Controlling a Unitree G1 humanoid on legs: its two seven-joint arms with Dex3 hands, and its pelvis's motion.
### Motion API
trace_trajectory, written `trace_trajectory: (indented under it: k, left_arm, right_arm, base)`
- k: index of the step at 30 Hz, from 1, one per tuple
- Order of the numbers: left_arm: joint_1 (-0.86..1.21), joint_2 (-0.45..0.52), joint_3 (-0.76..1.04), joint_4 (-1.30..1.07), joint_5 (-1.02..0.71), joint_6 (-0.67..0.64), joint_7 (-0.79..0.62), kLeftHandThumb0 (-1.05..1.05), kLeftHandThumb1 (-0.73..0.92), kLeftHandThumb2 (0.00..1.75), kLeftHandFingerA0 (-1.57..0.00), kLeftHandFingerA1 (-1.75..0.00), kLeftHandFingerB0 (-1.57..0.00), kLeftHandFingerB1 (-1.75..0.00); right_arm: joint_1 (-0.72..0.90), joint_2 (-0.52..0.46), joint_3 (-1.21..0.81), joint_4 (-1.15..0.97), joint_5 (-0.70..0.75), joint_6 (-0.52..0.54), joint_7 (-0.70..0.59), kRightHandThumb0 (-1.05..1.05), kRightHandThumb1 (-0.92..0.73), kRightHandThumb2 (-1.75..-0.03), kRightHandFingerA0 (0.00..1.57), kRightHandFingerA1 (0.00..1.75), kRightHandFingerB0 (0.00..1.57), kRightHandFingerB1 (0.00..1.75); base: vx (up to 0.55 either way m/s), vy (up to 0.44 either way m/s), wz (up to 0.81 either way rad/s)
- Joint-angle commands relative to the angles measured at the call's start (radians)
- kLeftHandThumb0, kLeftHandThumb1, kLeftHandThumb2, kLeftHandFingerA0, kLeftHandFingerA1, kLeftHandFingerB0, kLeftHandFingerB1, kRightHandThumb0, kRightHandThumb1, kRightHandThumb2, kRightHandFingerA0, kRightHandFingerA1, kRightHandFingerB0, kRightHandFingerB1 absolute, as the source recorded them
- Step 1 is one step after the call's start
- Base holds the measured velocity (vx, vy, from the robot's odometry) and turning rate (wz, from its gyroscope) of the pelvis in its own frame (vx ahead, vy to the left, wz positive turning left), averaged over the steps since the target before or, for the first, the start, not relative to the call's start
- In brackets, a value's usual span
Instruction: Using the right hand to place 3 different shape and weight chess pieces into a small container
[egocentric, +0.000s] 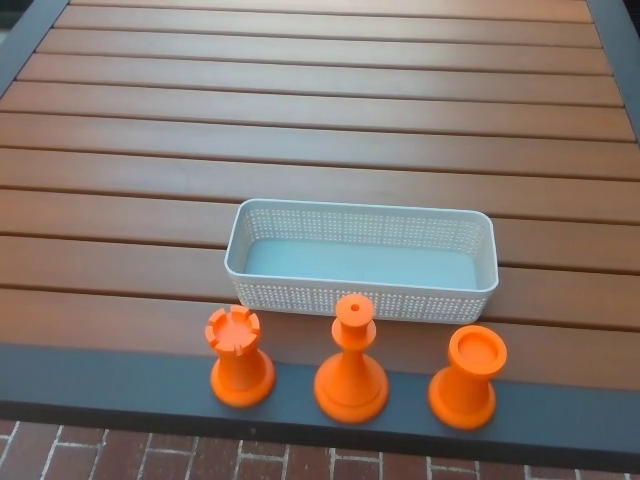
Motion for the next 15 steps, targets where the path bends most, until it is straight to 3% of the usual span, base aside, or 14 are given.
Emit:
trace_trajectory:
  k: [1,5,6,12,13,15]
  left_arm:
    - [0.013,0.008,-0.003,0.001,0.008,-0.074,0.009,-0.10,0.33,1.41,-1.20,-1.15,-1.04,-0.91]
    - [-0.007,0.012,-0.003,0.036,0.011,-0.079,0.025,-0.08,0.33,1.43,-1.23,-1.15,-1.05,-0.90]
    - [-0.008,0.013,-0.002,0.040,0.006,-0.075,0.021,-0.09,0.35,1.40,-1.23,-1.15,-1.05,-0.90]
    - [-0.008,0.014,-0.001,0.058,-0.001,-0.100,0.007,-0.10,0.34,1.41,-1.23,-1.15,-1.05,-0.92]
    - [-0.002,0.011,-0.001,0.048,-0.003,-0.097,0.006,-0.10,0.34,1.40,-1.21,-1.16,-1.04,-0.91]
    - [0.011,0.005,-0.003,0.023,-0.005,-0.092,0.006,-0.11,0.35,1.38,-1.20,-1.16,-1.03,-0.92]
  right_arm:
    - [0.009,-0.005,-0.004,0.001,0.004,-0.010,-0.006,0.00,-0.50,-1.10,1.00,1.02,0.82,0.83]
    - [0.012,-0.006,-0.002,-0.005,0.001,-0.010,-0.006,0.00,-0.49,-1.09,1.00,1.02,0.82,0.83]
    - [0.011,-0.006,-0.002,0.009,0.004,-0.033,-0.004,-0.02,-0.55,-1.01,1.00,1.06,0.89,0.72]
    - [0.018,-0.006,0.001,-0.001,0.000,-0.032,-0.006,-0.01,-0.53,-1.02,0.99,1.06,0.89,0.71]
    - [0.019,-0.006,0.000,-0.002,0.003,-0.032,-0.002,-0.01,-0.50,-1.10,1.00,1.02,0.82,0.83]
    - [0.020,-0.004,-0.001,-0.001,0.010,-0.035,0.003,-0.01,-0.50,-1.10,1.00,1.02,0.82,0.84]
  base:
    - [0.00,0.000,0.00]
    - [0.00,0.000,0.00]
    - [0.00,0.000,0.00]
    - [0.00,0.000,0.00]
    - [0.00,0.000,0.00]
    - [0.00,0.000,0.00]
